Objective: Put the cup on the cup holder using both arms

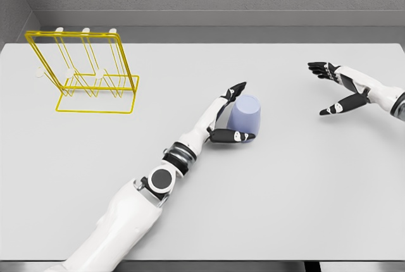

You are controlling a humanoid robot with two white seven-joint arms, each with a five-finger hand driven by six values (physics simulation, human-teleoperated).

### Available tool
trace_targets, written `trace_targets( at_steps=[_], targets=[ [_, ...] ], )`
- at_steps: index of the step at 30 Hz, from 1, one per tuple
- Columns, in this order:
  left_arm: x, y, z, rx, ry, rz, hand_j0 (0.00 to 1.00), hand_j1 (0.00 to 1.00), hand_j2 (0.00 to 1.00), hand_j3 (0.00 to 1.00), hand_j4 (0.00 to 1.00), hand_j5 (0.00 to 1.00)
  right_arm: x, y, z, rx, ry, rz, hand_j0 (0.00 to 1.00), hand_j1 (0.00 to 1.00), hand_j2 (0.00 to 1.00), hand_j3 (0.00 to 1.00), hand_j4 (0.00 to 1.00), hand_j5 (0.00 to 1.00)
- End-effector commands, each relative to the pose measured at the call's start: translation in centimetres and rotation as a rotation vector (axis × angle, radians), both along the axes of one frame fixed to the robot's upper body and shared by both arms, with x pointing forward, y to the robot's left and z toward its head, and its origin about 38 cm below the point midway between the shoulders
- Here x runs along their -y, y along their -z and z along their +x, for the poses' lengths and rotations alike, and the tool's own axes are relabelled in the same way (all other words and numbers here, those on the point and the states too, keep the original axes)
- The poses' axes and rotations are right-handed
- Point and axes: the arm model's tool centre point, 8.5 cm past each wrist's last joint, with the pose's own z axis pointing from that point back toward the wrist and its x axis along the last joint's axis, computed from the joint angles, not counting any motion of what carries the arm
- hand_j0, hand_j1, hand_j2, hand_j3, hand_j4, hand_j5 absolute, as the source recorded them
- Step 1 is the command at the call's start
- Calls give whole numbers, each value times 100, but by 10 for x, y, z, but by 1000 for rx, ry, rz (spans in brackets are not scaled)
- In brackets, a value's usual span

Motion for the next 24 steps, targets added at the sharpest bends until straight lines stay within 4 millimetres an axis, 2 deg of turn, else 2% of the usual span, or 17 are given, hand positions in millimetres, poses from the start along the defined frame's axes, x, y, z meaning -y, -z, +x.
trace_targets(
  at_steps=[1,17,24],
  targets=[
    [0,0,0,0,2,0,100,100,100,100,100,100,1,-1,0,1,5,8,100,100,100,100,100,100],
    [9,1,-4,-1,49,18,100,100,100,100,100,100,3,-2,0,6,10,9,100,100,100,100,100,100],
    [8,3,-2,-7,41,24,81,81,81,81,81,81,1,-2,1,6,7,11,100,100,100,100,100,100]
  ],
)
